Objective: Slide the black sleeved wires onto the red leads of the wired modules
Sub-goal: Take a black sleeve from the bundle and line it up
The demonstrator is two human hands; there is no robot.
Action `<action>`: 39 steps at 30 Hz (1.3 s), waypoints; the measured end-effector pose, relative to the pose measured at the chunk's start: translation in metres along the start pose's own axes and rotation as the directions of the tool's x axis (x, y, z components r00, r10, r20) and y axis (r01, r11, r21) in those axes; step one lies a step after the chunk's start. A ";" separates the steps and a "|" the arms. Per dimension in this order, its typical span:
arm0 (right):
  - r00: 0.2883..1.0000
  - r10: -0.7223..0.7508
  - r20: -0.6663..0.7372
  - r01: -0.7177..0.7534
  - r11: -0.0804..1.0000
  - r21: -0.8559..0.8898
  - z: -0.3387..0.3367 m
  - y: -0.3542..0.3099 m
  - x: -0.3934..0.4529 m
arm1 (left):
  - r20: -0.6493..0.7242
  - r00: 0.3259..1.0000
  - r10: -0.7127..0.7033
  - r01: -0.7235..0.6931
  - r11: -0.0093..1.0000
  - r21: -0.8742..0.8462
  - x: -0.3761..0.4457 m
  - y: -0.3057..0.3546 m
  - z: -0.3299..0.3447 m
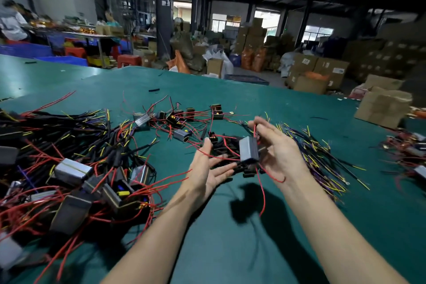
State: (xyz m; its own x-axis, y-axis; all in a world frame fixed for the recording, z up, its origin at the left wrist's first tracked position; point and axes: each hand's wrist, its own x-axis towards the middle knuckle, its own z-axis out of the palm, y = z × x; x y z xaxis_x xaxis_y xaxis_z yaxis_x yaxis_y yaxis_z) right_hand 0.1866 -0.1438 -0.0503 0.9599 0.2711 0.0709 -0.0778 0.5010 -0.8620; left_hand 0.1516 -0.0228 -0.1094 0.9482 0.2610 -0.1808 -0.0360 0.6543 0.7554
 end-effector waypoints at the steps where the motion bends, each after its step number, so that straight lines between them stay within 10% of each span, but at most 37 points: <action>1: 1.000 0.025 -0.017 -0.026 0.998 -0.052 -0.004 0.006 -0.002 | 0.036 0.999 -0.035 0.036 0.999 -0.028 0.000 0.000 0.000; 13: 0.997 0.058 -0.049 -0.071 0.942 -0.328 -0.036 0.030 -0.020 | -0.050 0.990 0.134 -0.143 0.928 -0.344 0.010 0.012 -0.019; 16: 0.993 0.106 -0.056 -0.116 0.964 -0.238 -0.038 0.027 -0.021 | -0.126 0.953 0.274 -0.280 0.960 -0.028 0.009 0.011 -0.017; 19: 0.996 0.090 -0.009 -0.090 0.977 -0.192 -0.039 0.030 -0.023 | 0.049 0.808 0.587 -0.408 0.497 0.766 0.002 -0.005 -0.017; 22: 1.000 -0.018 -0.002 0.017 0.963 -0.270 -0.043 0.035 -0.025 | 0.389 0.627 0.675 -0.504 -0.029 0.863 -0.009 -0.010 -0.010; 27: 1.000 -0.013 0.012 0.015 0.982 -0.188 -0.054 0.036 -0.020 | 0.411 0.836 0.363 -0.521 0.293 0.802 -0.023 -0.021 0.006; 39: 0.995 -0.042 0.095 0.079 0.902 -0.425 -0.059 0.039 -0.019 | 0.423 0.838 0.343 -0.536 0.383 0.752 -0.022 -0.017 0.001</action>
State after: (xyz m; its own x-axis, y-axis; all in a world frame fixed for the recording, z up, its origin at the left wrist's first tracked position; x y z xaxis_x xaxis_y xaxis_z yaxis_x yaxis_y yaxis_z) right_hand 0.1811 -0.1774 -0.1151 0.9324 0.3266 0.1549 0.1202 0.1240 -0.9850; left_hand 0.1319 -0.0402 -0.1176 0.9162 0.1430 0.3743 -0.2852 -0.4235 0.8599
